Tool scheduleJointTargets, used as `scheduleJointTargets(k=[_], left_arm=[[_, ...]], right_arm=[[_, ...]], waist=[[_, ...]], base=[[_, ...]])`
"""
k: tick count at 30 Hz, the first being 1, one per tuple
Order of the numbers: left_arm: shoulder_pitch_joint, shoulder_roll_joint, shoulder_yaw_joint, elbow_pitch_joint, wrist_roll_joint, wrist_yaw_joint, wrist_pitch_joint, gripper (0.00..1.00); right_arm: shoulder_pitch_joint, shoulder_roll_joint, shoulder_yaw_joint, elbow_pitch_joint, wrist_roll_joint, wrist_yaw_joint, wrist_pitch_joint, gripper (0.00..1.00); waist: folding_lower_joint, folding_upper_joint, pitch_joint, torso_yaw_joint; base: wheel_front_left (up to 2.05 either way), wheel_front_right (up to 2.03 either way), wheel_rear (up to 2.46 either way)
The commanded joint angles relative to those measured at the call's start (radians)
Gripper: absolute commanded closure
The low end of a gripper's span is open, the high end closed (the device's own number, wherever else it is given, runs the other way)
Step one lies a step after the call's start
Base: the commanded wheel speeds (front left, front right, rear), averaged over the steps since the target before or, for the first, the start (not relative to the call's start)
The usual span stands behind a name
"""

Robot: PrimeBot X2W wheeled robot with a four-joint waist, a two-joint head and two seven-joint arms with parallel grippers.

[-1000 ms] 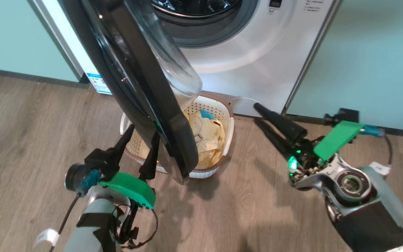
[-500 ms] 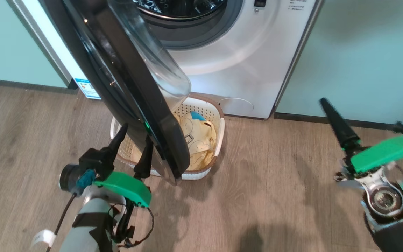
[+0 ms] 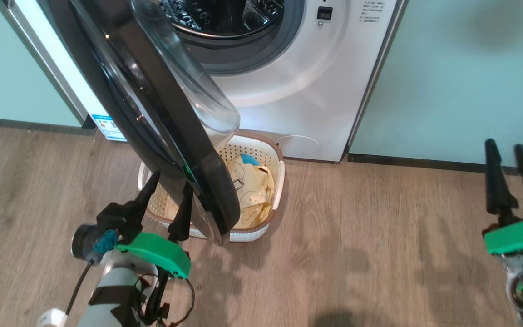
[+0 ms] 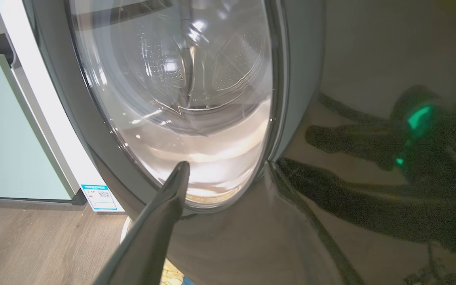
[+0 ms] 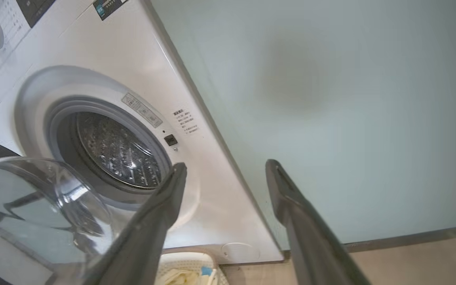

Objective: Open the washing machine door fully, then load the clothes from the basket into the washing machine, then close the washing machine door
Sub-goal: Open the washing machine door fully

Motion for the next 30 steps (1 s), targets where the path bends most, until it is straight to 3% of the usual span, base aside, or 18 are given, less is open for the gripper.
scheduleJointTargets(k=[1, 5, 13, 30], left_arm=[[-0.006, 0.014, 0.042, -0.036, 0.01, -0.001, -0.006, 0.0], [0.002, 0.014, 0.05, -0.036, 0.011, -0.002, -0.006, 0.0], [0.018, 0.014, 0.059, -0.035, 0.011, -0.001, -0.006, 0.0], [0.032, 0.014, 0.086, -0.029, 0.015, -0.002, -0.006, 0.0]], right_arm=[[0.023, 0.024, -0.025, -0.06, -0.072, -0.003, -0.01, 0.0], [0.121, 0.098, -0.106, -0.131, -0.268, -0.003, -0.01, 0.0], [0.263, 0.169, -0.161, -0.172, -0.448, -0.003, -0.011, 0.0], [0.331, 0.205, -0.151, -0.164, -0.514, -0.003, -0.011, 0.0]], waist=[[0.0, 0.0, -0.001, -0.001], [0.0, 0.0, -0.008, -0.004], [0.0, 0.0, -0.019, -0.007], [0.0, 0.0, -0.032, -0.012]], base=[[0.0, 0.0, 0.0], [0.0, 0.0, 0.0], [0.0, 0.0, 0.0], [0.0, 0.0, 0.0]])
